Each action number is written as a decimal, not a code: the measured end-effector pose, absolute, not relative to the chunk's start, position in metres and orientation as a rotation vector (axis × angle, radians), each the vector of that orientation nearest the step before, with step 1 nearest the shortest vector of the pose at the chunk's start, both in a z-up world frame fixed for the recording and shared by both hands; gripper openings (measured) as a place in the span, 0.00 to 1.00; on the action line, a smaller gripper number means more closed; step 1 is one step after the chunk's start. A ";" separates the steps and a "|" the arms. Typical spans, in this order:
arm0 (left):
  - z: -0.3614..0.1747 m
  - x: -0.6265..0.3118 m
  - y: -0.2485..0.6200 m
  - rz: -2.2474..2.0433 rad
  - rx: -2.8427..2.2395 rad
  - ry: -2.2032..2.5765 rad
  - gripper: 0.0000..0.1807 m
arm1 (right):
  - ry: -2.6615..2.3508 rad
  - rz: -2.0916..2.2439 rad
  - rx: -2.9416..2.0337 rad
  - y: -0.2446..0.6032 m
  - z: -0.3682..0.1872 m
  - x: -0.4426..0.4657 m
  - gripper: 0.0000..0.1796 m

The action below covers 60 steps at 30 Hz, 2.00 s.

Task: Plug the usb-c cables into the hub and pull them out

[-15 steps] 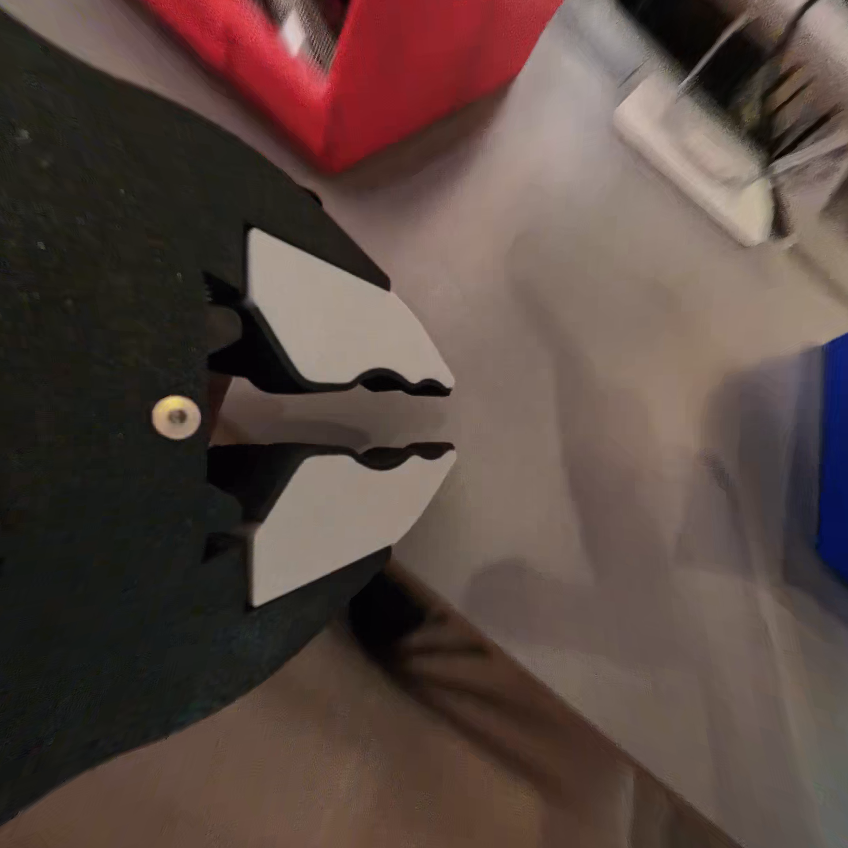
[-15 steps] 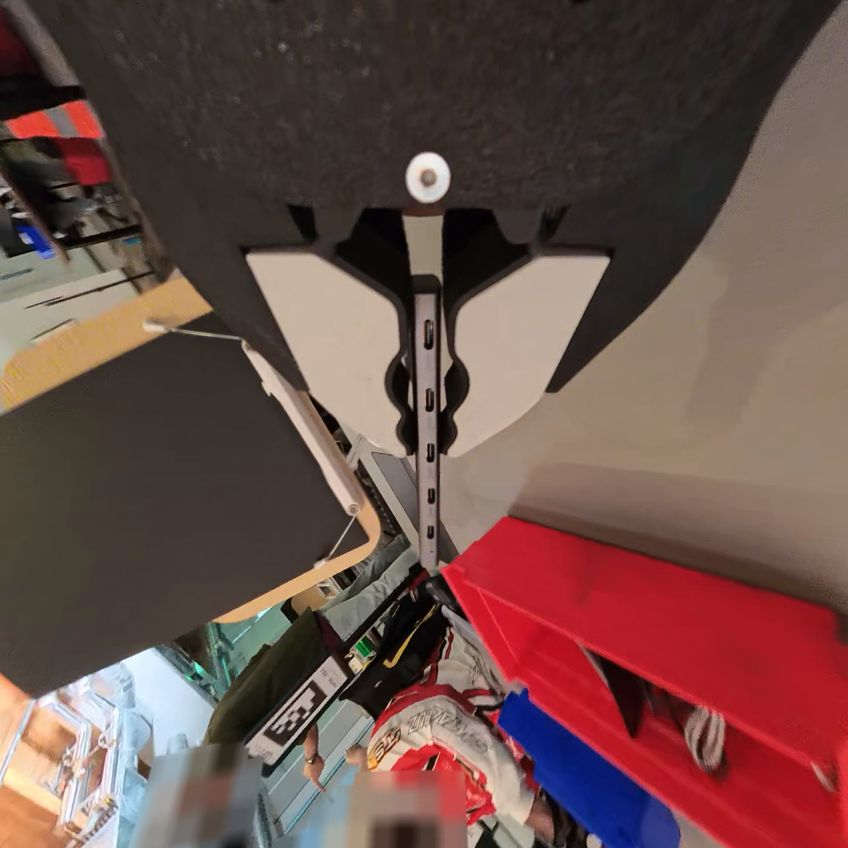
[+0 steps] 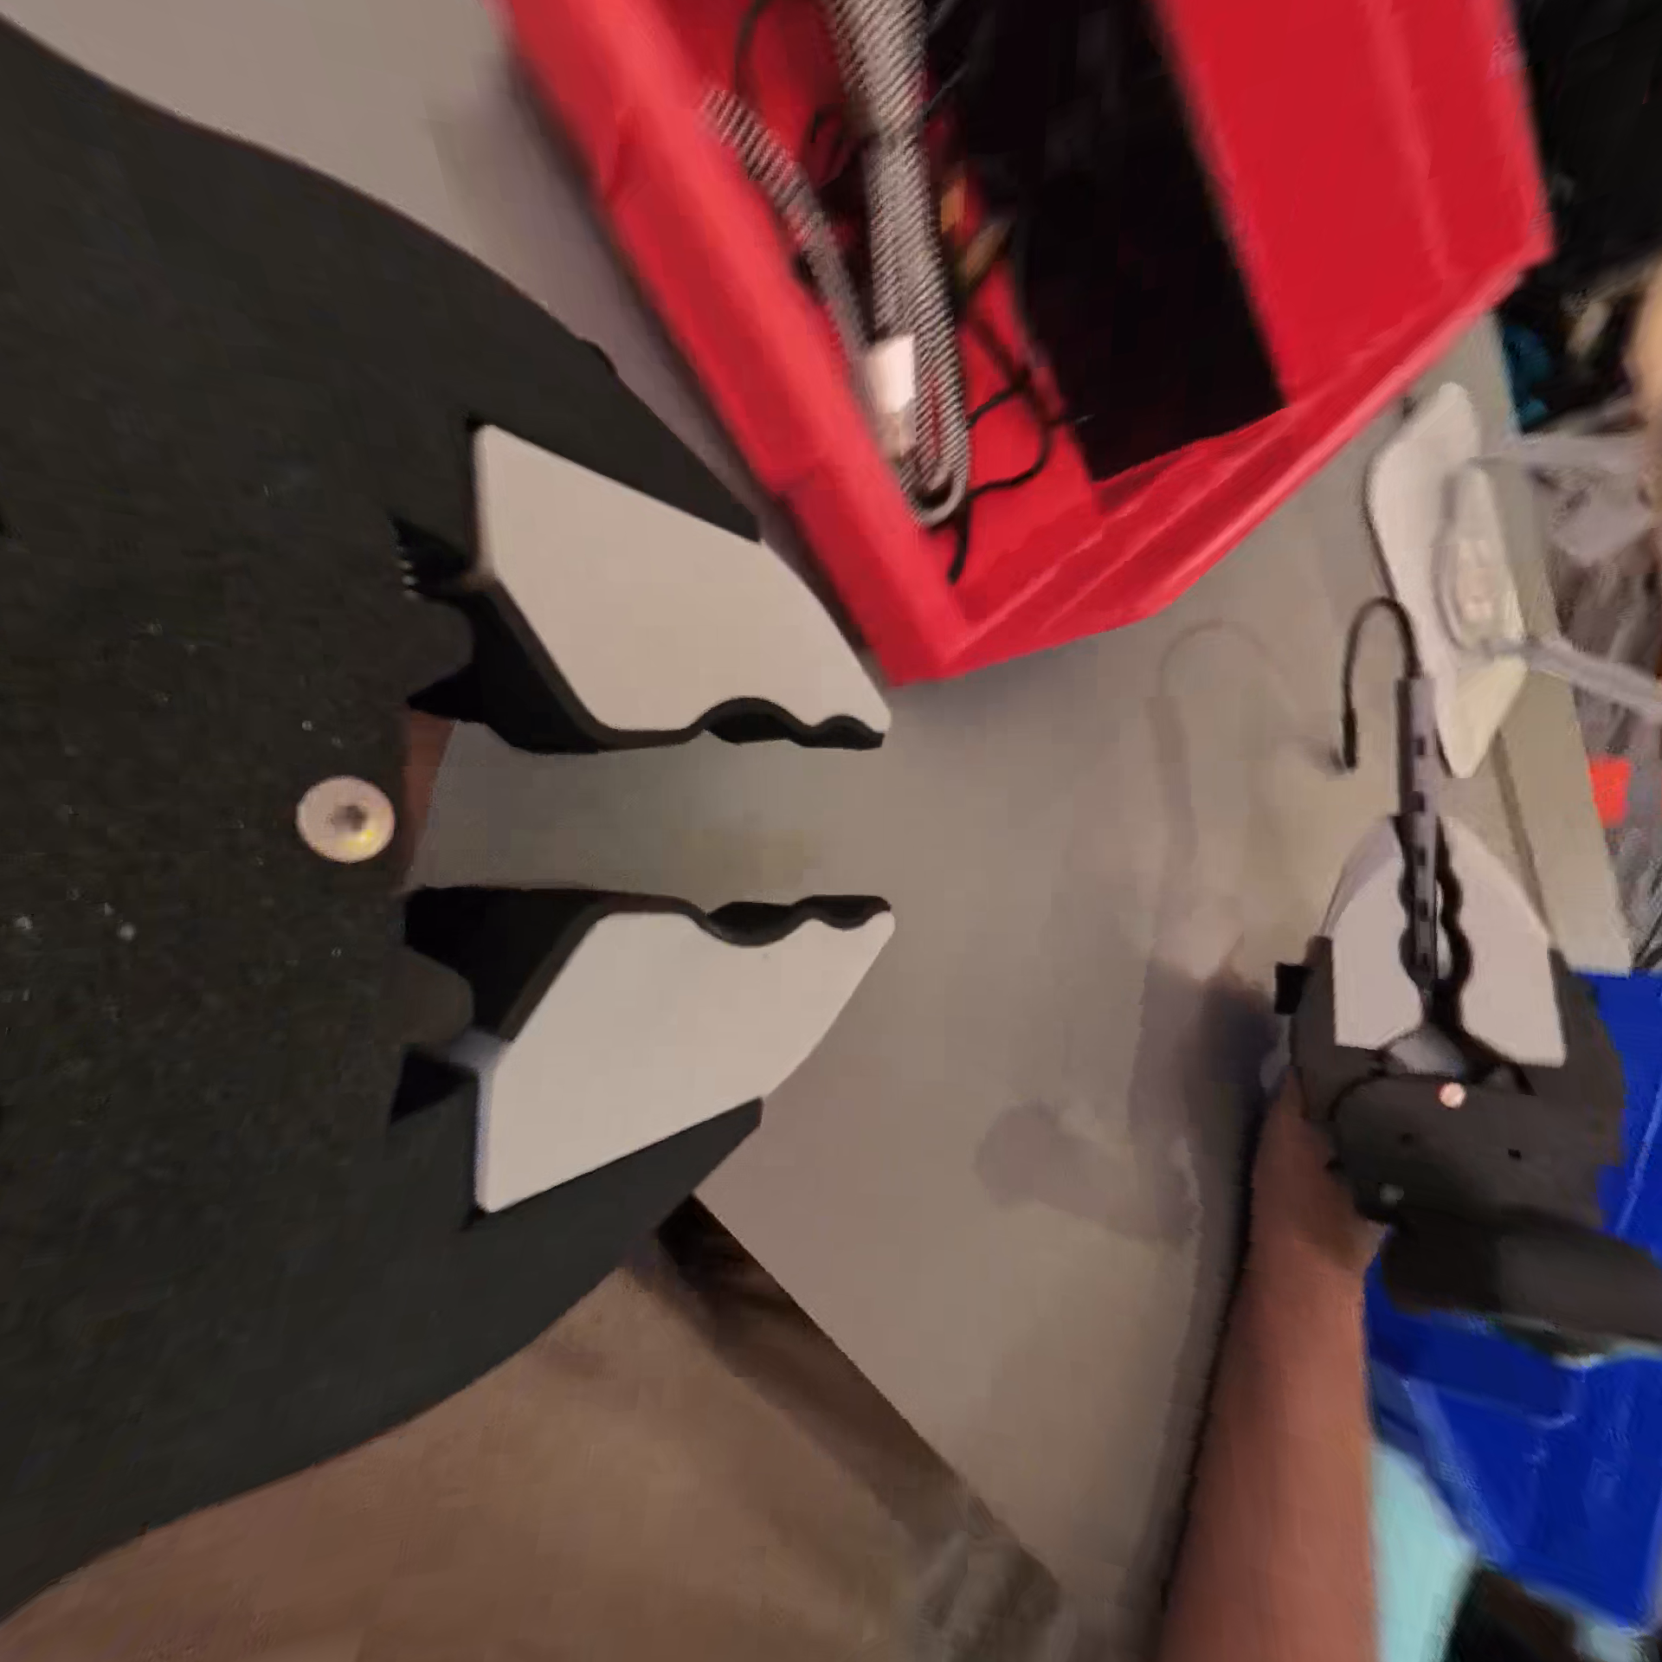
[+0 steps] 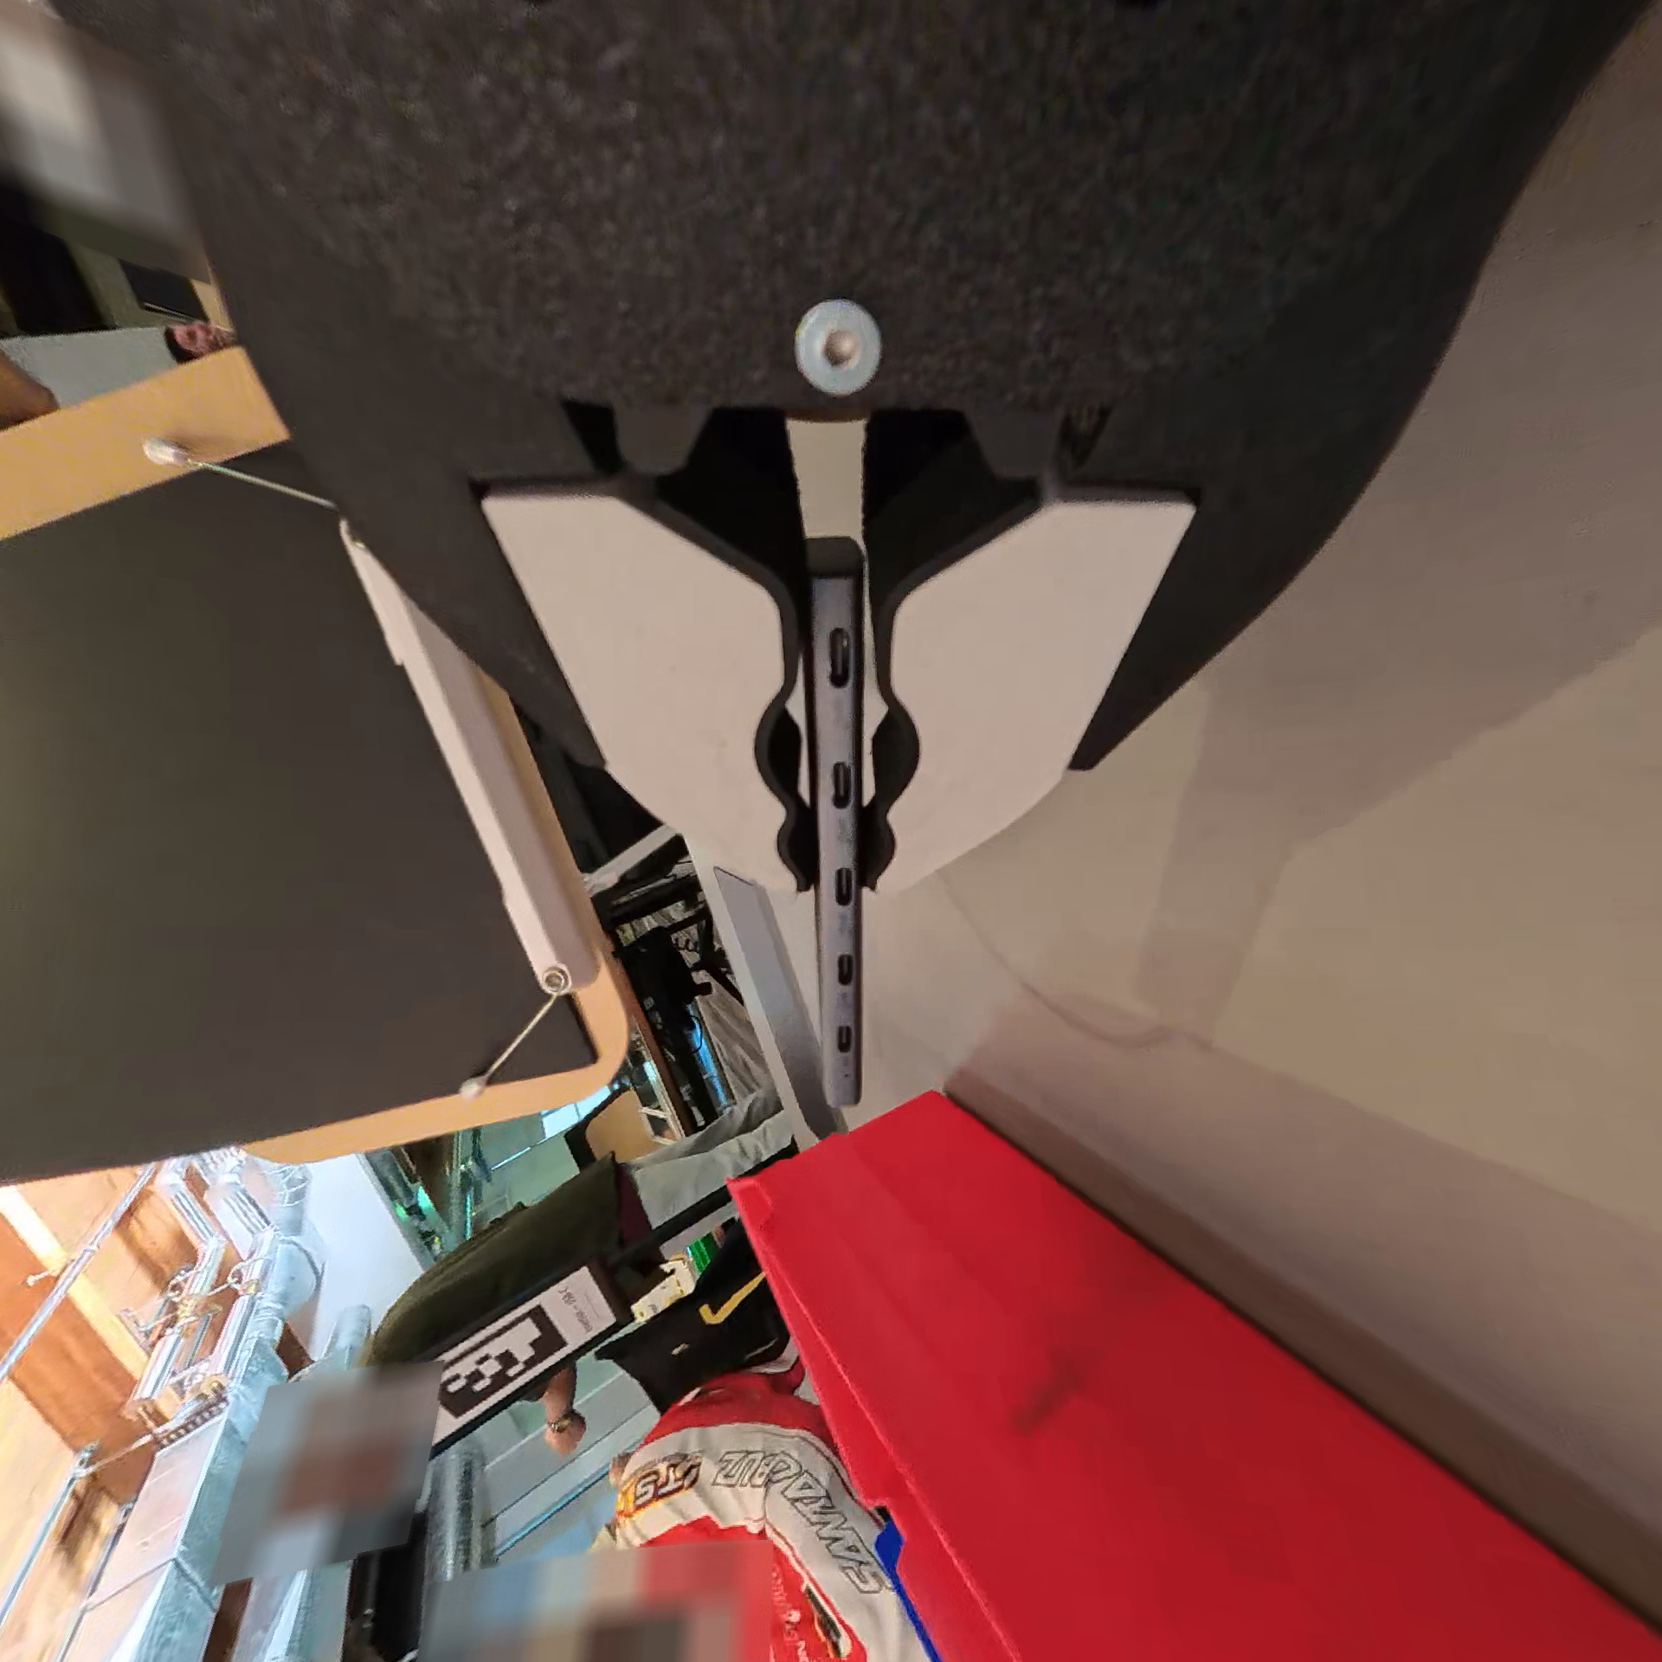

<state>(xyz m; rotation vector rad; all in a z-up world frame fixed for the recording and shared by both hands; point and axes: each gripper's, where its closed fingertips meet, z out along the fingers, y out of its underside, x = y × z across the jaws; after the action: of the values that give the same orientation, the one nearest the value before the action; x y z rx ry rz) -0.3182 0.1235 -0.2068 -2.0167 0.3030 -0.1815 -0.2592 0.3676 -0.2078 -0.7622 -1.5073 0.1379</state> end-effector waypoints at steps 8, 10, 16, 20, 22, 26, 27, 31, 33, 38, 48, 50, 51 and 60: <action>-0.207 -0.443 0.184 0.211 -2.445 1.196 0.19 | -1.471 0.265 -0.866 0.378 -0.203 -0.255 0.05; -0.223 -0.459 0.192 0.193 -2.585 1.341 0.22 | -1.452 0.293 -0.901 0.383 -0.201 -0.253 0.05; -0.267 -0.482 0.202 0.329 -2.698 1.672 0.16 | -1.431 0.353 -0.950 0.389 -0.200 -0.251 0.05; -0.258 -0.492 0.216 0.636 -2.610 1.671 0.07 | -1.431 0.366 -0.959 0.389 -0.200 -0.250 0.05; -0.226 -0.495 0.227 0.753 -2.589 1.481 0.06 | -1.430 0.371 -0.960 0.389 -0.200 -0.250 0.05; -0.158 -0.484 0.222 0.703 -2.563 1.117 0.05 | -1.417 0.381 -0.964 0.390 -0.198 -0.249 0.05; -0.139 -0.483 0.219 0.713 -2.550 1.034 0.05 | -1.411 0.383 -0.966 0.391 -0.197 -0.249 0.05; -0.073 -0.457 0.210 0.626 -2.442 0.696 0.05 | -1.388 0.393 -0.975 0.393 -0.194 -0.247 0.05; -0.053 -0.442 0.204 0.608 -2.407 0.597 0.05 | -1.378 0.398 -0.978 0.393 -0.192 -0.246 0.05; -0.057 -0.466 0.193 1.024 -2.470 0.664 0.05 | -1.370 0.408 -0.983 0.394 -0.191 -0.244 0.05; -0.169 -0.483 0.134 0.347 -3.215 0.818 0.06 | -1.381 0.412 -0.983 0.391 -0.193 -0.238 0.05; -0.172 -0.482 0.122 0.248 -3.290 0.792 0.06 | -1.385 0.415 -0.987 0.392 -0.194 -0.239 0.05; -0.173 -0.485 0.117 0.255 -3.307 0.790 0.06 | -1.388 0.413 -0.987 0.392 -0.194 -0.239 0.05; -0.158 -0.540 0.117 0.619 -3.102 0.467 0.06 | -1.398 0.411 -0.986 0.391 -0.196 -0.240 0.05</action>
<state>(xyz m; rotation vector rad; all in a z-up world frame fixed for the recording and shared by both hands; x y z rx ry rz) -0.5395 0.1166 -0.1580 -3.1018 0.4671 0.6187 -0.2403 0.3906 -0.1958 -0.9855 -1.3983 0.4115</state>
